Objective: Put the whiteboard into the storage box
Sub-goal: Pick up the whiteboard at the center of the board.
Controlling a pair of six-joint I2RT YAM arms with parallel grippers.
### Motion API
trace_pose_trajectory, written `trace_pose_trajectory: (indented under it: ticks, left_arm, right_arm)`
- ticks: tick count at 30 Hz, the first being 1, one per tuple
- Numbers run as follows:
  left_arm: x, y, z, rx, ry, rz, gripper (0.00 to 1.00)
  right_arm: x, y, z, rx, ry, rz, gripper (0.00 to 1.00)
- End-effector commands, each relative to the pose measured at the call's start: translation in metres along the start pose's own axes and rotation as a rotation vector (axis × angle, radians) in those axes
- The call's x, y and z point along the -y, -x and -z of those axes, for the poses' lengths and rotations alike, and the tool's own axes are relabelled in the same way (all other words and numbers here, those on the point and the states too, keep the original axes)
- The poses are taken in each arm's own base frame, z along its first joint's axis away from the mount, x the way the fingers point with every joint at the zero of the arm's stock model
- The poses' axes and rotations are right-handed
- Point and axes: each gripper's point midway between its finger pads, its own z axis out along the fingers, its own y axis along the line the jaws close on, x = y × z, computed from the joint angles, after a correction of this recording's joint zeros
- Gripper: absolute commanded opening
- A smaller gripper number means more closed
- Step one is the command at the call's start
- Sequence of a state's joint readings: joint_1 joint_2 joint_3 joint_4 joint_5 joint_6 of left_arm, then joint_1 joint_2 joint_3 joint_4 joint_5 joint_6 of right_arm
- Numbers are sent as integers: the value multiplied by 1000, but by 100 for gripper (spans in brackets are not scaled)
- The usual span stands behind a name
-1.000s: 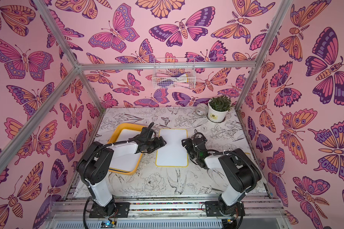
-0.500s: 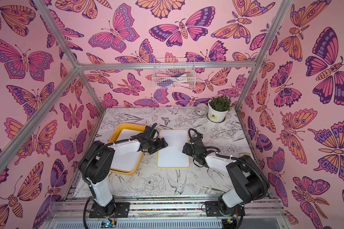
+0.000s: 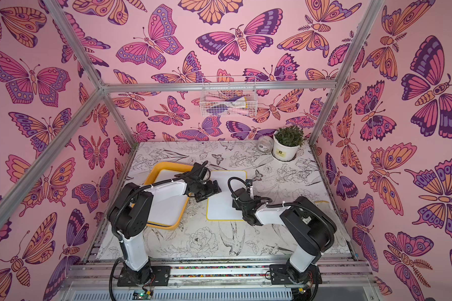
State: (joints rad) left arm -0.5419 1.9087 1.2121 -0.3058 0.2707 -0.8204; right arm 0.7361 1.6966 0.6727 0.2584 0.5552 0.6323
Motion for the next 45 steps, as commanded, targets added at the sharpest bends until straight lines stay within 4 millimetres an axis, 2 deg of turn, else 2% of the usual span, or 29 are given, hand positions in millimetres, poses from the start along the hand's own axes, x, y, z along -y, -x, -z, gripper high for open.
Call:
trace_pose_trajectory:
  ticks: [1, 10, 16, 19, 24, 29, 34, 39, 45]
  left_arm:
    - [-58, -46, -25, -172, 191, 76, 95]
    - [-61, -46, -36, -194, 207, 95, 96]
    - [-55, -44, -41, -199, 194, 95, 96]
    - [-52, -44, -44, -206, 184, 95, 96]
    - [-45, -45, -53, -216, 136, 88, 96]
    - [-39, -48, -57, -220, 90, 51, 95]
    - [-37, -49, -54, -210, 62, 21, 95]
    - [-38, -53, -52, -205, 46, 4, 95]
    - [-41, -57, -50, -204, 39, -6, 95]
  right_arm:
    - [-4, 24, -1, 112, -64, -45, 93]
    - [-28, 3, -16, 63, -23, -57, 93]
    - [-36, -14, -21, 3, 32, -101, 93]
    - [-46, -23, -23, -38, 86, -117, 93]
    - [-70, -25, -12, -116, 236, -180, 93]
    - [-89, -22, 2, -333, 436, -321, 93]
    - [-94, -16, 12, -502, 567, -480, 93]
    - [-92, -7, 20, -583, 636, -629, 92]
    - [-78, -14, 17, -685, 612, -790, 92]
